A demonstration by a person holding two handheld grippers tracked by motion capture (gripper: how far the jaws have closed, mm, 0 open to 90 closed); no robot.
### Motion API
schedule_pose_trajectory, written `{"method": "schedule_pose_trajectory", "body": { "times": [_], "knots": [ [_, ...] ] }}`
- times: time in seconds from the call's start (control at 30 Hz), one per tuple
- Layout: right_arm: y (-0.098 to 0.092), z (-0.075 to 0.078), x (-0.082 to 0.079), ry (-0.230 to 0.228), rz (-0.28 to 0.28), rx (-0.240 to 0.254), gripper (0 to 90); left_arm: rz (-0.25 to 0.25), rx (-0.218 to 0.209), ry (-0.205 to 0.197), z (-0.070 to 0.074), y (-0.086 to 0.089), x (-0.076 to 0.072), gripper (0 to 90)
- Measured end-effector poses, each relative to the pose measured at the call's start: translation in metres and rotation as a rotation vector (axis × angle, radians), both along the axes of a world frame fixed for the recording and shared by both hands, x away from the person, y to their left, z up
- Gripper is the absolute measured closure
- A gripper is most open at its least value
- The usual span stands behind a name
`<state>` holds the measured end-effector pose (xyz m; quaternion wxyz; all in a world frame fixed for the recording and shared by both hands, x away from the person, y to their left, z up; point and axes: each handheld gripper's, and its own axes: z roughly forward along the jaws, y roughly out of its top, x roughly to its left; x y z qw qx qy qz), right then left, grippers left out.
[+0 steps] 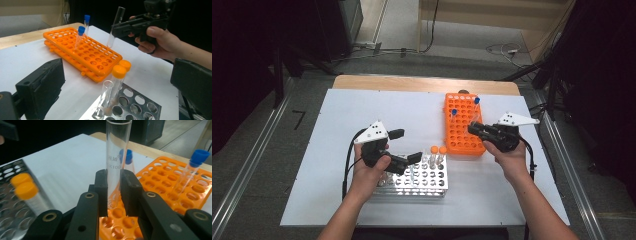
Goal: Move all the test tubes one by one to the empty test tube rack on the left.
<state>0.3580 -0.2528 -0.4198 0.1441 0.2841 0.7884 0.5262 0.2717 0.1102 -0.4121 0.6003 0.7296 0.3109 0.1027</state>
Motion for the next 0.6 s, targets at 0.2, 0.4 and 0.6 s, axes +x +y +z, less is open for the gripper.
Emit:
{"method": "schedule_pose_trajectory", "body": {
  "times": [0.2, 0.4, 0.6],
  "knots": [
    [0.0, 0.001, -0.024, 0.009, 0.045, -0.011, 74.2, -0.005, 0.003, -0.003, 0.0, -0.002, -0.001, 0.0],
    [-0.001, 0.006, -0.046, 0.011, 0.095, -0.005, 74.2, -0.01, 0.01, -0.005, 0.0, -0.004, -0.002, 0.0],
    [0.001, 0.008, -0.064, 0.012, 0.153, 0.004, 74.2, -0.034, 0.015, -0.009, 0.0, -0.011, -0.005, 0.1]
  ]
}}
